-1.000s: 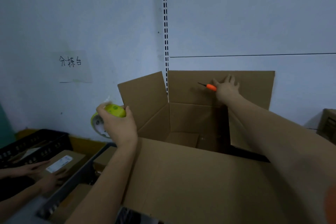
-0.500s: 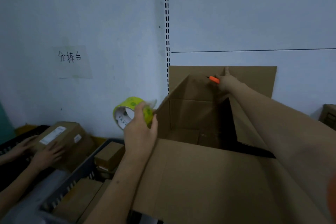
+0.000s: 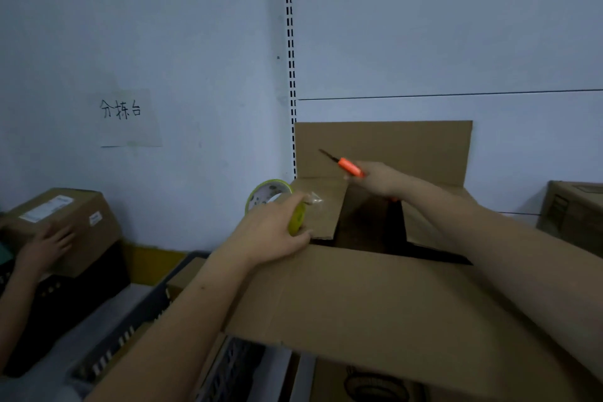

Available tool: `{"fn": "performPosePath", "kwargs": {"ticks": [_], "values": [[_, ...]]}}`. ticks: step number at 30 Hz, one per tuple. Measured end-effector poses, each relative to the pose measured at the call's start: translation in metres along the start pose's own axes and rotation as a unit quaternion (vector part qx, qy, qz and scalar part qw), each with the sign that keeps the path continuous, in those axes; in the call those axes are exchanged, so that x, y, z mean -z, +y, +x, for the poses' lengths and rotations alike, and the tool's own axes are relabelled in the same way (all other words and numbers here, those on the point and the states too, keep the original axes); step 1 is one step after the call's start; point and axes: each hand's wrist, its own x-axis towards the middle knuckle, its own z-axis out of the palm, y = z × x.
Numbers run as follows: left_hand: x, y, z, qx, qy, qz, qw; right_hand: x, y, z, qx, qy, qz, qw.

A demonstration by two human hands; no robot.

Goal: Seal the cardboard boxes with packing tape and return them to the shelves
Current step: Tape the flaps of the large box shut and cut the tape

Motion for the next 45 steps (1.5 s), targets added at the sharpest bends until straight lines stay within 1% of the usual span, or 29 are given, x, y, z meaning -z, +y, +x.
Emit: {"fn": "performPosePath", "kwargs": {"ticks": [2,4,5,6,8,9,10,11,12,13,14,16,18,20,21,22,23,24,25,26,28,30,32,35,37,39,41,43,45], "values": [[0.001,0.001,0.004,-0.007,-0.016,0.003,1.000,-0.023,-0.005,-0.019,-0.018,-0.057,0.053,0.997],[-0.004,0.001,0.005,0.007,-0.037,-0.022,0.999,-0.042,-0.005,-0.031,-0.073,-0.114,0.105,0.985],[-0.008,-0.001,0.004,0.008,-0.035,-0.027,0.999,-0.045,-0.005,-0.036,-0.086,-0.112,0.124,0.982],[-0.010,-0.001,0.003,0.006,-0.020,-0.027,0.999,-0.041,-0.006,-0.040,-0.079,-0.086,0.115,0.986],[-0.012,-0.001,0.001,0.002,0.023,-0.025,0.999,-0.019,-0.015,-0.052,-0.029,0.033,0.088,0.995],[-0.010,-0.003,0.001,0.002,0.037,-0.031,0.999,-0.004,-0.021,-0.060,-0.002,0.086,0.108,0.990],[-0.009,-0.005,0.002,0.000,0.042,-0.041,0.998,0.014,-0.030,-0.074,0.015,0.114,0.172,0.978],[-0.008,-0.007,0.003,-0.003,0.038,-0.049,0.998,0.032,-0.035,-0.091,0.014,0.110,0.244,0.963],[-0.008,-0.007,0.003,-0.006,0.028,-0.055,0.998,0.050,-0.038,-0.112,0.007,0.088,0.291,0.953],[-0.009,-0.006,0.002,-0.009,0.019,-0.059,0.998,0.065,-0.039,-0.137,-0.008,0.063,0.309,0.949],[-0.010,-0.005,0.001,-0.013,0.013,-0.063,0.998,0.077,-0.036,-0.159,-0.029,0.041,0.296,0.954],[-0.013,-0.005,0.001,-0.021,0.006,-0.062,0.998,0.092,-0.024,-0.202,-0.084,-0.021,0.229,0.970],[-0.017,-0.006,0.004,-0.026,-0.003,-0.058,0.998,0.089,-0.019,-0.244,-0.135,-0.094,0.199,0.966],[-0.020,-0.004,0.006,-0.035,-0.012,-0.054,0.998,0.075,-0.018,-0.278,-0.144,-0.141,0.200,0.959],[-0.021,-0.002,0.007,-0.040,-0.015,-0.050,0.998,0.068,-0.024,-0.294,-0.135,-0.141,0.177,0.965],[-0.022,0.001,0.006,-0.041,-0.019,-0.050,0.998,0.059,-0.031,-0.308,-0.123,-0.125,0.120,0.977],[-0.022,0.002,0.006,-0.039,-0.021,-0.054,0.998,0.049,-0.037,-0.319,-0.115,-0.105,0.026,0.987],[-0.021,0.004,0.006,-0.034,-0.023,-0.059,0.997,0.036,-0.043,-0.327,-0.105,-0.087,-0.088,0.987],[-0.020,0.004,0.007,-0.030,-0.026,-0.067,0.997,0.022,-0.047,-0.333,-0.092,-0.073,-0.190,0.975],[-0.019,0.004,0.008,-0.025,-0.033,-0.072,0.997,0.010,-0.049,-0.335,-0.071,-0.054,-0.261,0.961],[-0.015,0.003,0.009,-0.021,-0.058,-0.066,0.996,0.001,-0.050,-0.335,-0.051,0.002,-0.308,0.950],[-0.007,0.003,0.012,-0.017,-0.062,-0.068,0.996,0.012,-0.050,-0.332,-0.063,0.076,-0.301,0.949],[0.015,0.009,0.019,0.005,-0.011,-0.136,0.991,0.028,-0.053,-0.328,-0.086,0.146,-0.322,0.932],[0.069,0.031,0.031,0.018,0.169,-0.243,0.955,0.043,-0.050,-0.316,-0.116,0.259,-0.348,0.893],[0.103,0.050,0.035,-0.013,0.301,-0.245,0.922,0.049,-0.042,-0.302,-0.123,0.351,-0.322,0.871],[0.125,0.065,0.038,-0.047,0.395,-0.227,0.889,0.056,-0.032,-0.281,-0.120,0.419,-0.299,0.849],[0.132,0.076,0.043,-0.091,0.432,-0.199,0.875,0.061,-0.020,-0.253,-0.125,0.435,-0.261,0.853],[0.126,0.084,0.048,-0.134,0.431,-0.133,0.882,0.061,-0.005,-0.221,-0.153,0.397,-0.228,0.876],[0.108,0.087,0.050,-0.168,0.432,-0.068,0.883,0.057,0.010,-0.190,-0.177,0.365,-0.213,0.889]]}}
